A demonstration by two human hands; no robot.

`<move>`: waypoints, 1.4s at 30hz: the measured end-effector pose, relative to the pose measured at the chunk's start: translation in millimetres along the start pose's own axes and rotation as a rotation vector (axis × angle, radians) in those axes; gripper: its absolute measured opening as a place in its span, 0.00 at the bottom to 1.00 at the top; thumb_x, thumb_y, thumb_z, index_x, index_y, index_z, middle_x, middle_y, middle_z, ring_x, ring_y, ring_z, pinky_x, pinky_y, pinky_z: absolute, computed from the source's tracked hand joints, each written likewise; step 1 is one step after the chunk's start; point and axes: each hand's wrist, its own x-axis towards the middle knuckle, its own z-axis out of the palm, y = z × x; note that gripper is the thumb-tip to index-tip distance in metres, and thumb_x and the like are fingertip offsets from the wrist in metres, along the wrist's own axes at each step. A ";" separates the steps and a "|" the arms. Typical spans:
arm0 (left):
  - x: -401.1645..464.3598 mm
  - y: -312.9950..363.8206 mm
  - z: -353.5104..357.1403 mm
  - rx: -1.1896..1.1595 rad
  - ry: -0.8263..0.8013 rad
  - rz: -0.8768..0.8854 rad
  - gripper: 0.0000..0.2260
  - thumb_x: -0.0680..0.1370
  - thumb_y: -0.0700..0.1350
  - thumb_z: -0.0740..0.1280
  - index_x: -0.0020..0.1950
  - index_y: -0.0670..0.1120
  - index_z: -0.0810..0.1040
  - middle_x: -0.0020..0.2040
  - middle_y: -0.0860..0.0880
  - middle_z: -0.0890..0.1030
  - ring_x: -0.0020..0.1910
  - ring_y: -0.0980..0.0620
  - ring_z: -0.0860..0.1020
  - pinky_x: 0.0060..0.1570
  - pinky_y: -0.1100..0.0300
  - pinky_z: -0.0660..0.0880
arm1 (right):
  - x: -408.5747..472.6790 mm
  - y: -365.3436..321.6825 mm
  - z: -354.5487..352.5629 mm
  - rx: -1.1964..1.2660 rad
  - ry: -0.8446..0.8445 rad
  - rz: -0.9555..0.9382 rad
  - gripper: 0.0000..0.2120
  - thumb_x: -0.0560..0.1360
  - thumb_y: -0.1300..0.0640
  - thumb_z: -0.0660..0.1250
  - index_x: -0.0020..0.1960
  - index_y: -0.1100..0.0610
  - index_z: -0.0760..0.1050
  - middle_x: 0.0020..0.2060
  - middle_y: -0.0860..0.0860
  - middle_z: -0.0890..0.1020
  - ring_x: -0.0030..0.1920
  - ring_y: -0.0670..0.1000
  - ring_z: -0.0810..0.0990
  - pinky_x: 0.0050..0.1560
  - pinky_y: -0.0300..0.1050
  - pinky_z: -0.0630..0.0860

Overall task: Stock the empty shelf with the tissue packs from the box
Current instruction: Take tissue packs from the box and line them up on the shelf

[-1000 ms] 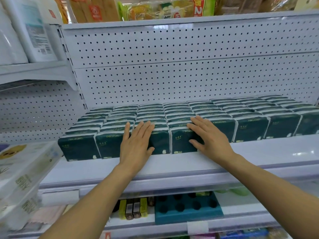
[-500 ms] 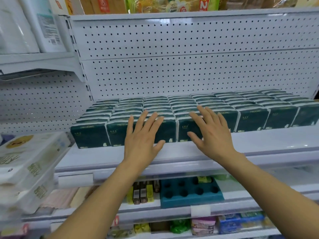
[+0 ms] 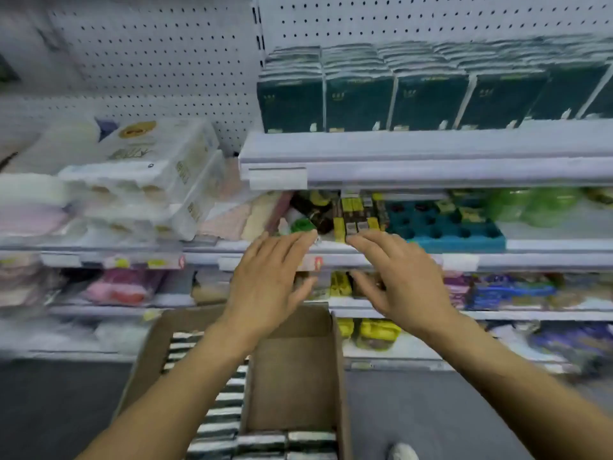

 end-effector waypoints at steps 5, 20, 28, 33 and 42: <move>-101.4 -31.4 20.4 -0.033 -0.318 -0.105 0.32 0.69 0.53 0.77 0.71 0.45 0.73 0.54 0.46 0.83 0.53 0.44 0.82 0.51 0.53 0.78 | -53.8 -66.8 66.3 0.171 -0.271 0.037 0.19 0.73 0.51 0.69 0.63 0.51 0.74 0.56 0.50 0.79 0.50 0.55 0.80 0.41 0.48 0.77; -283.4 -47.1 165.9 -0.177 -0.987 -0.407 0.29 0.80 0.60 0.61 0.78 0.51 0.58 0.67 0.46 0.76 0.63 0.44 0.74 0.66 0.51 0.67 | -158.3 -133.1 221.9 0.161 -1.184 0.148 0.20 0.81 0.49 0.57 0.70 0.56 0.64 0.63 0.54 0.72 0.61 0.58 0.74 0.50 0.51 0.75; -315.4 -46.5 212.4 -0.016 -1.254 -0.199 0.32 0.81 0.62 0.56 0.80 0.49 0.53 0.78 0.46 0.62 0.78 0.48 0.56 0.75 0.46 0.33 | -187.1 -143.8 277.8 -0.004 -1.399 0.096 0.17 0.80 0.56 0.61 0.67 0.58 0.67 0.64 0.56 0.74 0.62 0.57 0.74 0.56 0.52 0.76; -315.4 -51.5 222.3 -0.005 -1.258 -0.115 0.31 0.80 0.60 0.59 0.79 0.48 0.55 0.75 0.46 0.67 0.77 0.48 0.58 0.74 0.47 0.31 | -191.5 -143.4 294.2 -0.067 -1.450 0.044 0.22 0.77 0.62 0.64 0.70 0.59 0.65 0.66 0.58 0.71 0.65 0.58 0.71 0.59 0.53 0.75; -306.9 -52.5 215.6 -0.055 -1.144 -0.140 0.19 0.78 0.42 0.62 0.69 0.47 0.68 0.56 0.49 0.82 0.64 0.49 0.74 0.72 0.53 0.29 | -166.9 -137.1 286.6 -0.126 -1.380 0.021 0.18 0.76 0.63 0.66 0.65 0.57 0.71 0.58 0.54 0.80 0.58 0.55 0.79 0.56 0.49 0.75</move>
